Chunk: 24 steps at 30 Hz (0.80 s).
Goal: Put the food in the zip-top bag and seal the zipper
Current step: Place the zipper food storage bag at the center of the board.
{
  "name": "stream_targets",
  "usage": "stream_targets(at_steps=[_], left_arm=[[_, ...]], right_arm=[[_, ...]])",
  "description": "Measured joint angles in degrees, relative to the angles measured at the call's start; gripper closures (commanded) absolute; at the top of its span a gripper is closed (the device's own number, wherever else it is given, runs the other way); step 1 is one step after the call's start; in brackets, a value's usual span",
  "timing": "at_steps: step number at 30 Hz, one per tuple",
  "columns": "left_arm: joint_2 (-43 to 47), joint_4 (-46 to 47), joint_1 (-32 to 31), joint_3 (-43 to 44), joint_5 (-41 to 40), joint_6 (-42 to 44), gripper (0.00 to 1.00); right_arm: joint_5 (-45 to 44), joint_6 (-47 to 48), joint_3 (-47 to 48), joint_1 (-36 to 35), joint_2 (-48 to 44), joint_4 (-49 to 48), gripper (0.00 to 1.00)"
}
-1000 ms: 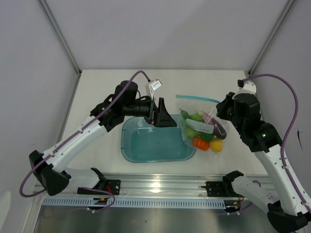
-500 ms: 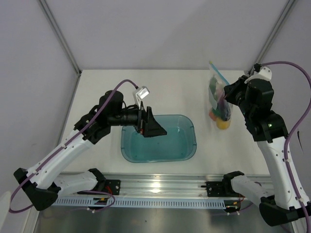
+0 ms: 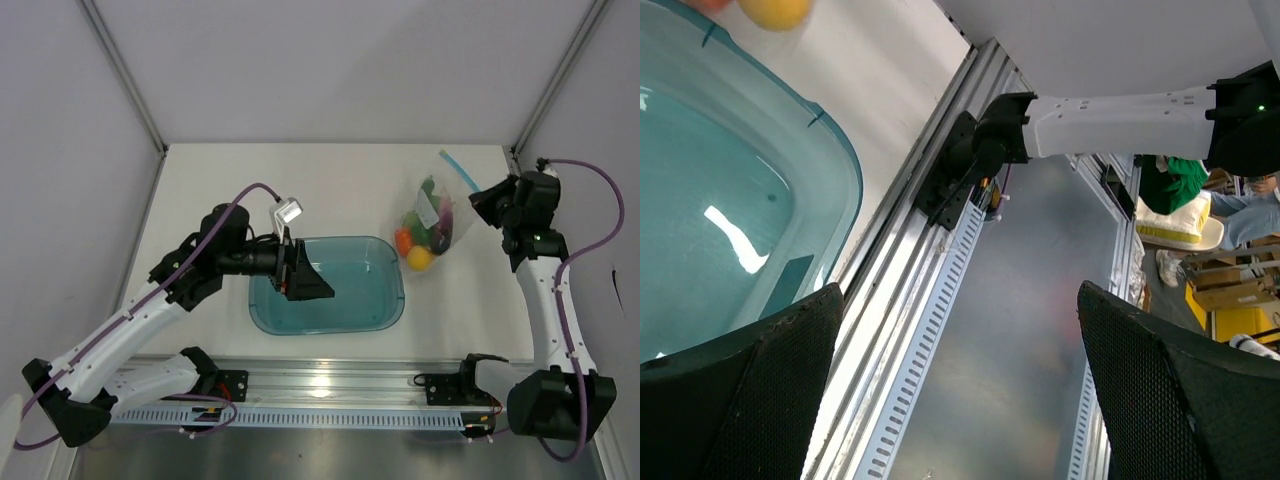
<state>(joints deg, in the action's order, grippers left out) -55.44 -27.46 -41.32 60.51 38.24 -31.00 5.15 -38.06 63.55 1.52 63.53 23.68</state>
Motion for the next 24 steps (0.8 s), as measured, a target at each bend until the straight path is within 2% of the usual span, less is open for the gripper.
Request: stream_targets(at_steps=[6,8,11,12,14,15,17,19,20,21,24], left_arm=[[0.04,0.44,0.00,-2.03,1.25,-0.09,0.01],[0.04,1.05,0.00,-2.40,1.60,-0.17,0.01],[-0.48,2.25,0.00,-2.71,2.56,-0.55,0.01],[-0.72,2.71,0.00,-2.78,2.69,-0.57,0.01],[-1.16,3.43,0.02,-3.26,2.93,-0.70,0.01],[-1.27,3.50,0.02,-3.54,2.93,-0.70,0.00],[-1.36,3.58,0.02,-4.26,2.91,-0.74,0.01],[-1.36,3.65,0.02,-4.87,2.89,-0.83,0.00],[-1.36,3.67,0.02,-5.14,2.89,-0.94,0.01],[-1.36,3.78,0.04,-5.42,2.71,-0.96,0.00],[-1.36,3.80,0.04,-5.99,2.03,-1.03,0.01]], right_arm=[[5.95,-2.51,-13.66,19.63,-3.58,-2.58,1.00],[6.60,-2.38,-16.57,23.50,-5.16,-1.70,1.00],[6.86,-1.14,-18.49,24.98,-6.16,-0.63,0.87],[6.80,-0.68,-18.64,25.00,-6.14,-0.20,0.76],[6.69,0.39,-18.91,25.24,-6.01,0.87,0.63],[6.58,0.94,-18.93,25.33,-5.99,1.55,0.52],[5.42,1.92,-18.91,25.49,-5.99,3.08,0.41],[3.56,2.99,-17.99,25.40,-5.99,6.08,0.13],[2.32,3.32,-17.11,25.16,-6.01,7.58,0.09],[1.20,4.00,-15.72,24.81,-5.99,9.49,0.01],[-1.97,5.86,-10.84,23.32,-6.01,13.49,0.01]])
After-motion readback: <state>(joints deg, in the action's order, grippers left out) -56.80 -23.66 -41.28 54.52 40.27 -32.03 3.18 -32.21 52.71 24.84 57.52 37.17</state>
